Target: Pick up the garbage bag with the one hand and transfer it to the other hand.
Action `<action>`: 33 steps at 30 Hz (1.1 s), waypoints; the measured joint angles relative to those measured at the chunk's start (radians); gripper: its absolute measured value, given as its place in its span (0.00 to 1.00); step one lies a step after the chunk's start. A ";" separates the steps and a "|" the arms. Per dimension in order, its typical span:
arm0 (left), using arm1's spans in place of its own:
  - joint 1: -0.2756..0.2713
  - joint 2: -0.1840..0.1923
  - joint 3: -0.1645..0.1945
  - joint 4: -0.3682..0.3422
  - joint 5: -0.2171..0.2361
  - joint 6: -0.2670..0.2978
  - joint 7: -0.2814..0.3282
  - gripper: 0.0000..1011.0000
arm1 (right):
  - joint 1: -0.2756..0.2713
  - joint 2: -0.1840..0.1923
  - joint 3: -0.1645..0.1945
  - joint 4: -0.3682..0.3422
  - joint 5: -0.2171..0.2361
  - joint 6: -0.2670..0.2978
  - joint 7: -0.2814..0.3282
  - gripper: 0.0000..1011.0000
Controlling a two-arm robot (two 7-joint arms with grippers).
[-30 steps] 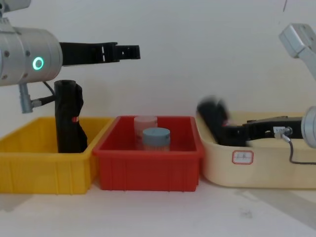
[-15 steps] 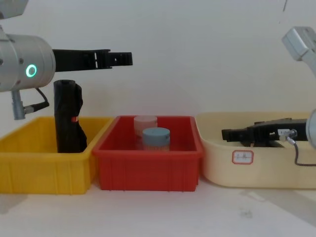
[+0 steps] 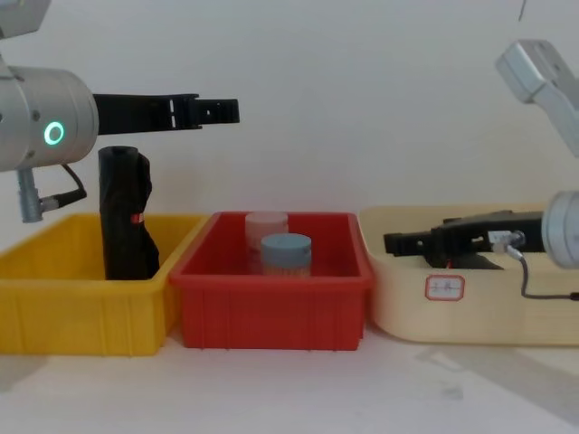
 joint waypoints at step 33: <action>0.002 0.001 -0.001 0.000 0.001 -0.001 0.001 0.99 | 0.057 -0.076 -0.101 -0.098 0.015 0.165 -0.005 0.99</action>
